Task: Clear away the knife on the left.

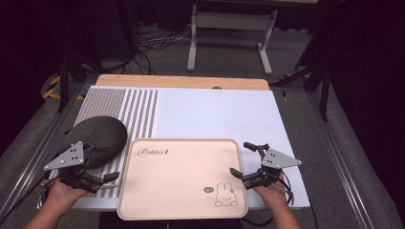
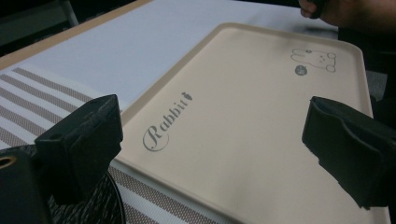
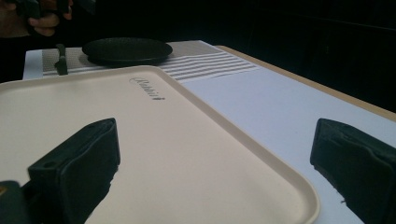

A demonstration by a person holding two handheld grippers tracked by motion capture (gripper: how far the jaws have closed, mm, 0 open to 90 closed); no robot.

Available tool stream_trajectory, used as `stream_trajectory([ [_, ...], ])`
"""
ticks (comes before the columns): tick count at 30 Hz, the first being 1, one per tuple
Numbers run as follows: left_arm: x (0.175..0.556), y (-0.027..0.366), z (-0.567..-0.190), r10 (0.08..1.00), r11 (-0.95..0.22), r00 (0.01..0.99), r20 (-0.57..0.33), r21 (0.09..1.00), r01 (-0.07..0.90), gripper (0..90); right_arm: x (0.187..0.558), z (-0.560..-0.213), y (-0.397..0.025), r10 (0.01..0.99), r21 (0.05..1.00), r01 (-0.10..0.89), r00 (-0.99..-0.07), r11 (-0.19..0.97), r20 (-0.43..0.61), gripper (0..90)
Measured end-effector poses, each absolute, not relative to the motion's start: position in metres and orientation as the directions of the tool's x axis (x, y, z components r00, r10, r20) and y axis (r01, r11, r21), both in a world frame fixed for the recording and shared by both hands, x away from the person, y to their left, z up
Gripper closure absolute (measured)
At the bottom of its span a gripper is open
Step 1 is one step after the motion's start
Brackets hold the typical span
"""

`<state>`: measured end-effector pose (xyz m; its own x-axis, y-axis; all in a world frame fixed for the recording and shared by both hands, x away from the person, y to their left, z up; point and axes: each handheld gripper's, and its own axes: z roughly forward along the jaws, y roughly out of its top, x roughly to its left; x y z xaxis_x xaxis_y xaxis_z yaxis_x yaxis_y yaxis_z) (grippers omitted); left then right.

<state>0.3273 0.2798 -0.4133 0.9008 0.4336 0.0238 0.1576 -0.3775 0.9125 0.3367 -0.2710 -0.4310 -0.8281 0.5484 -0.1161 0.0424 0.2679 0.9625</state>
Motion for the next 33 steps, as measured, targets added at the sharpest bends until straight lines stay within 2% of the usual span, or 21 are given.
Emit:
stream_trajectory([
  [10,0.326,0.287,-0.408,0.415,-0.468,0.909,0.044,0.867,0.172,6.4,0.337,-0.432,-0.270,0.539,0.961,0.046,-0.835,0.272,-0.113,2.3],
  [19,0.328,0.290,-0.402,0.357,-0.562,0.933,0.046,0.808,0.176,8.2,0.338,-0.433,-0.268,0.527,0.960,0.049,-0.843,0.276,-0.108,3.4],
  [33,0.328,0.299,-0.399,0.310,-0.708,0.949,0.063,0.681,0.187,11.5,0.338,-0.435,-0.266,0.511,0.956,0.058,-0.854,0.288,-0.102,4.5],
])
